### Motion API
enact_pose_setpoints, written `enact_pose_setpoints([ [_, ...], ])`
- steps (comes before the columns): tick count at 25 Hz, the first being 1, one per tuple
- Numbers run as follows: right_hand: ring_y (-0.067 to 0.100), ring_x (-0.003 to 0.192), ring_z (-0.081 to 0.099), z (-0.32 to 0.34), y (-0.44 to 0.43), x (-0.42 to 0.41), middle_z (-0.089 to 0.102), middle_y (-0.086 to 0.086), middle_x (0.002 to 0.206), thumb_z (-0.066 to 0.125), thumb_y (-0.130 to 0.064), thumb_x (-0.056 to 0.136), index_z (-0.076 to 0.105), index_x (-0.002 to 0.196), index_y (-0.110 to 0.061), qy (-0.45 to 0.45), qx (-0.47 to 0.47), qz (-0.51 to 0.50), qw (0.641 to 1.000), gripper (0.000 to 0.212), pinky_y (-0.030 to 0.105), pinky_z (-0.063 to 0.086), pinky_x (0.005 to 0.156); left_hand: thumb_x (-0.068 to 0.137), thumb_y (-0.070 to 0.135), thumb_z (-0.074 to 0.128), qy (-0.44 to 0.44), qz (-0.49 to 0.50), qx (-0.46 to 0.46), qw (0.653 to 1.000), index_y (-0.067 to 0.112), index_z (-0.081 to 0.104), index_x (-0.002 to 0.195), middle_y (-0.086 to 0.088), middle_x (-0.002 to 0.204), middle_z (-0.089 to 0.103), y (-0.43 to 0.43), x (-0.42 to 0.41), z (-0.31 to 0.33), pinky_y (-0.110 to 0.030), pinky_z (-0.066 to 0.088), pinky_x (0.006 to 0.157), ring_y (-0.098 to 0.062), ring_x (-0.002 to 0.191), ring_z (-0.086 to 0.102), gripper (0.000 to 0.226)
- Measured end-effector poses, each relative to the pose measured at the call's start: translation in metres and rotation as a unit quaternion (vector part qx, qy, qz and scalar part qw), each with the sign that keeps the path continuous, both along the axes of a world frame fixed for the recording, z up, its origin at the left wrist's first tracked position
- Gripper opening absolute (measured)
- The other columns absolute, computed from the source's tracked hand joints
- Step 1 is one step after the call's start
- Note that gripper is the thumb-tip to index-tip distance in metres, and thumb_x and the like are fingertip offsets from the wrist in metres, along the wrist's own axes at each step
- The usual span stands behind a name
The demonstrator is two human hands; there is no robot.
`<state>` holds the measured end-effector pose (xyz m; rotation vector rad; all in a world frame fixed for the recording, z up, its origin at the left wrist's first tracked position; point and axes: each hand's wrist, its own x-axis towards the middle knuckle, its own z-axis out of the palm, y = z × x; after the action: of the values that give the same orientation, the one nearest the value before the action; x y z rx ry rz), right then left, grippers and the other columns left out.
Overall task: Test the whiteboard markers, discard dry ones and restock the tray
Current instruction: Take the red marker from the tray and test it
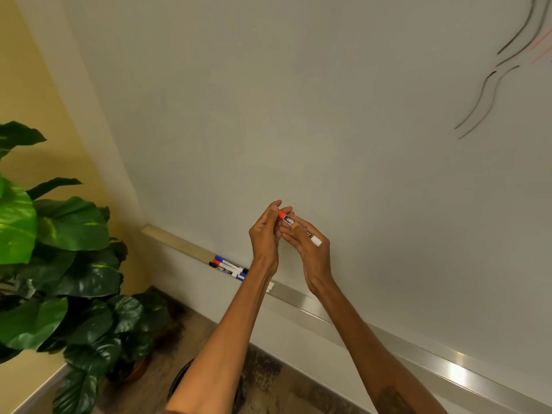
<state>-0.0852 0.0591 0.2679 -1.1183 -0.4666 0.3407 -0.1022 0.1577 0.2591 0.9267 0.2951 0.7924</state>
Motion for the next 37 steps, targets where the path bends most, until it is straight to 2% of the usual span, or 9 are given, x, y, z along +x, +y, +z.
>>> enact_pose_setpoints([
  [5,0.035,0.11,0.067,-0.044,0.031,-0.018,0.068,0.023,0.118,0.052,-0.017,0.1,0.059,0.128,0.002,0.148,-0.028,0.147,0.978,0.035,0.04,0.052,0.099,0.102,0.019,0.051,0.07,0.057,-0.031,0.995,0.005,0.067,0.121,-0.01,0.105,0.076,0.038,-0.042,-0.048,-0.031,0.058,0.087,-0.024,0.1,0.072,0.029],
  [9,0.032,0.111,0.067,-0.087,0.055,-0.032,0.069,0.02,0.117,0.057,-0.013,0.097,0.061,0.127,-0.002,0.174,-0.111,0.247,0.947,0.032,0.036,0.053,0.099,0.104,0.02,0.046,0.154,0.084,-0.049,0.983,0.007,0.067,0.121,-0.007,0.106,0.076,0.07,-0.083,-0.098,-0.032,0.059,0.086,-0.024,0.098,0.072,0.03],
  [17,0.032,0.103,0.07,-0.19,0.101,-0.069,0.07,0.024,0.111,0.061,0.005,0.09,0.064,0.115,0.008,0.24,-0.234,0.249,0.909,0.025,0.029,0.057,0.089,0.105,0.013,0.044,0.299,0.107,-0.129,0.939,0.008,0.067,0.12,-0.01,0.111,0.072,0.112,-0.157,-0.199,-0.024,0.058,0.076,-0.018,0.091,0.069,0.028],
  [19,0.032,0.101,0.07,-0.217,0.108,-0.08,0.069,0.025,0.11,0.062,0.008,0.089,0.065,0.112,0.011,0.231,-0.28,0.236,0.901,0.024,0.029,0.057,0.09,0.103,0.013,0.048,0.363,0.105,-0.143,0.915,0.01,0.064,0.124,-0.01,0.112,0.069,0.115,-0.173,-0.222,-0.025,0.057,0.076,-0.019,0.093,0.066,0.027],
  [21,0.031,0.096,0.069,-0.249,0.111,-0.091,0.068,0.025,0.106,0.063,0.012,0.086,0.067,0.104,0.01,0.219,-0.35,0.215,0.885,0.019,0.034,0.055,0.094,0.102,0.016,0.052,0.416,0.105,-0.159,0.889,0.013,0.061,0.13,-0.009,0.123,0.065,0.117,-0.191,-0.245,-0.034,0.052,0.091,-0.023,0.109,0.062,0.03],
  [24,0.029,0.092,0.07,-0.295,0.115,-0.104,0.07,0.017,0.094,0.067,0.008,0.08,0.073,0.099,0.002,0.137,-0.508,0.196,0.828,0.02,0.039,0.055,0.094,0.102,0.017,0.05,0.452,0.087,-0.192,0.866,0.011,0.056,0.136,-0.007,0.134,0.059,0.119,-0.219,-0.269,-0.04,0.044,0.105,-0.025,0.122,0.056,0.035],
  [28,0.017,0.077,0.064,-0.32,0.13,-0.121,0.072,0.009,0.087,0.066,-0.001,0.081,0.076,0.104,-0.006,0.034,-0.612,0.214,0.761,0.025,0.028,0.05,0.07,0.101,0.015,0.052,0.474,0.089,-0.207,0.852,0.011,0.063,0.129,-0.008,0.133,0.062,0.128,-0.242,-0.287,-0.037,0.049,0.098,-0.027,0.121,0.058,0.03],
  [33,0.028,0.121,0.057,-0.317,0.153,-0.123,0.06,0.013,0.134,0.064,-0.018,0.09,0.057,0.135,-0.006,-0.024,-0.626,0.264,0.733,0.046,0.034,0.045,0.101,0.101,0.016,0.052,0.496,0.068,-0.215,0.838,0.012,0.066,0.124,-0.004,0.131,0.063,0.138,-0.254,-0.292,-0.034,0.047,0.09,-0.024,0.119,0.057,0.027],
  [37,0.029,0.121,0.057,-0.318,0.14,-0.112,0.061,0.014,0.132,0.059,-0.017,0.094,0.061,0.13,-0.005,-0.057,-0.644,0.258,0.718,0.038,0.034,0.045,0.1,0.102,0.015,0.051,0.515,0.051,-0.206,0.831,0.009,0.065,0.125,-0.007,0.132,0.062,0.135,-0.246,-0.291,-0.035,0.044,0.088,-0.027,0.124,0.055,0.028],
])
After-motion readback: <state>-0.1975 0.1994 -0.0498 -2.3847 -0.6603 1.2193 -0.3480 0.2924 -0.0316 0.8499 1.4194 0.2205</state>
